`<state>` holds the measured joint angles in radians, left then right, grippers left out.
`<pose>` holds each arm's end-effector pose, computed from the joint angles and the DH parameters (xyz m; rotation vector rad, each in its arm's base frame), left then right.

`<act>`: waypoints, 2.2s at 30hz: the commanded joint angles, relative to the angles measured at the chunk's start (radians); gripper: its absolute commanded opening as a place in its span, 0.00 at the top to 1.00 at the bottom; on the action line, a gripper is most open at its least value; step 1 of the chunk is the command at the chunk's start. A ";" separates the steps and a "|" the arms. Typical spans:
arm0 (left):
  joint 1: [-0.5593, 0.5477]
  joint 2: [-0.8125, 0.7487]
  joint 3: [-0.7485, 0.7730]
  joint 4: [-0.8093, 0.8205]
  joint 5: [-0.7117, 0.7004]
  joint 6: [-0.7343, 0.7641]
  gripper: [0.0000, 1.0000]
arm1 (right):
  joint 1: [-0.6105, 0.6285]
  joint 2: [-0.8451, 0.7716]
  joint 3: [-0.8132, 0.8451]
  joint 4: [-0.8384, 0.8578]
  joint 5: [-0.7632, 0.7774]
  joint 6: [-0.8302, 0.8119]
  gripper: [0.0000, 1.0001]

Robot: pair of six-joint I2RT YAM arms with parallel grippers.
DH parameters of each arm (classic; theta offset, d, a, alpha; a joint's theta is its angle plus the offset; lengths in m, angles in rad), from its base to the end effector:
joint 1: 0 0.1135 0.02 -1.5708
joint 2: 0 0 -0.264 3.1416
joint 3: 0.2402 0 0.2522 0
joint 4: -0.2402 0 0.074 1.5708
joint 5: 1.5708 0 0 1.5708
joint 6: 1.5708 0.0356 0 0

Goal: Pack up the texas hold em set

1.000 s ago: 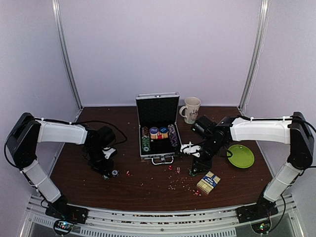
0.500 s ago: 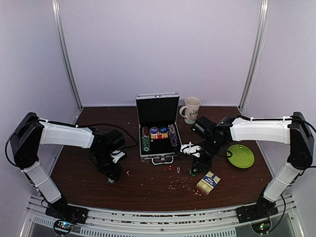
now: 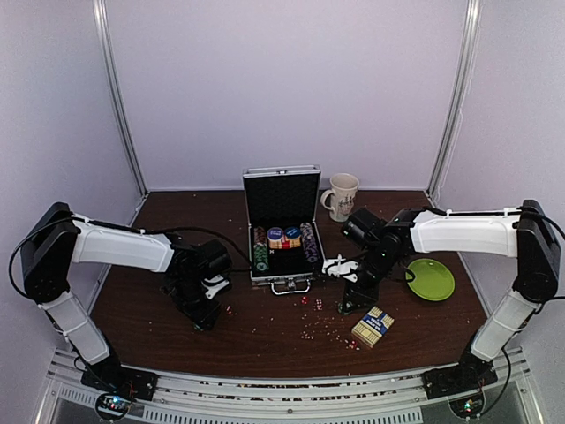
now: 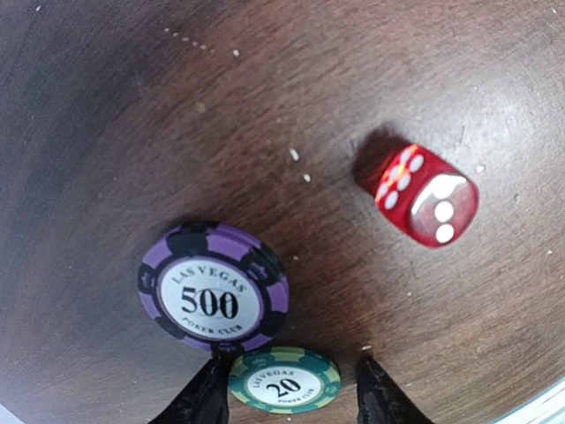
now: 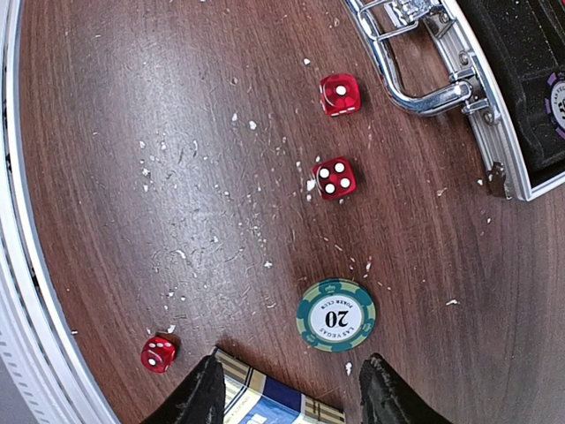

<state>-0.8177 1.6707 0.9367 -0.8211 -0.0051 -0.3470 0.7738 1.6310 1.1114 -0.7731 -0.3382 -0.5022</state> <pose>0.1849 -0.1970 0.1471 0.7288 3.0395 -0.0068 0.2119 0.2236 0.2040 -1.7610 2.2602 0.5388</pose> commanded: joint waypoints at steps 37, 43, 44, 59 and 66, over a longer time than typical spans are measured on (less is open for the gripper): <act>-0.078 -0.054 0.088 -0.225 -0.035 -0.144 0.69 | -0.002 0.006 -0.010 0.000 -0.014 -0.009 0.48; -0.080 -0.057 0.259 -0.213 -0.043 -0.149 0.69 | -0.003 0.002 -0.012 0.001 -0.015 -0.009 0.48; -0.080 -0.040 0.286 -0.193 -0.058 -0.142 0.69 | -0.004 0.000 -0.013 0.000 -0.015 -0.008 0.48; -0.049 0.282 0.603 0.197 -0.237 -0.218 0.69 | -0.026 -0.031 -0.027 0.003 -0.016 -0.005 0.48; -0.039 0.345 0.602 0.268 -0.270 -0.240 0.69 | -0.033 -0.030 -0.030 0.005 -0.022 -0.006 0.48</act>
<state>-0.8646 1.9892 1.5211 -0.6487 -0.2337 -0.5571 0.7479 1.6268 1.0924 -0.7727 -0.3447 -0.5022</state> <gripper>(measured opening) 0.379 0.520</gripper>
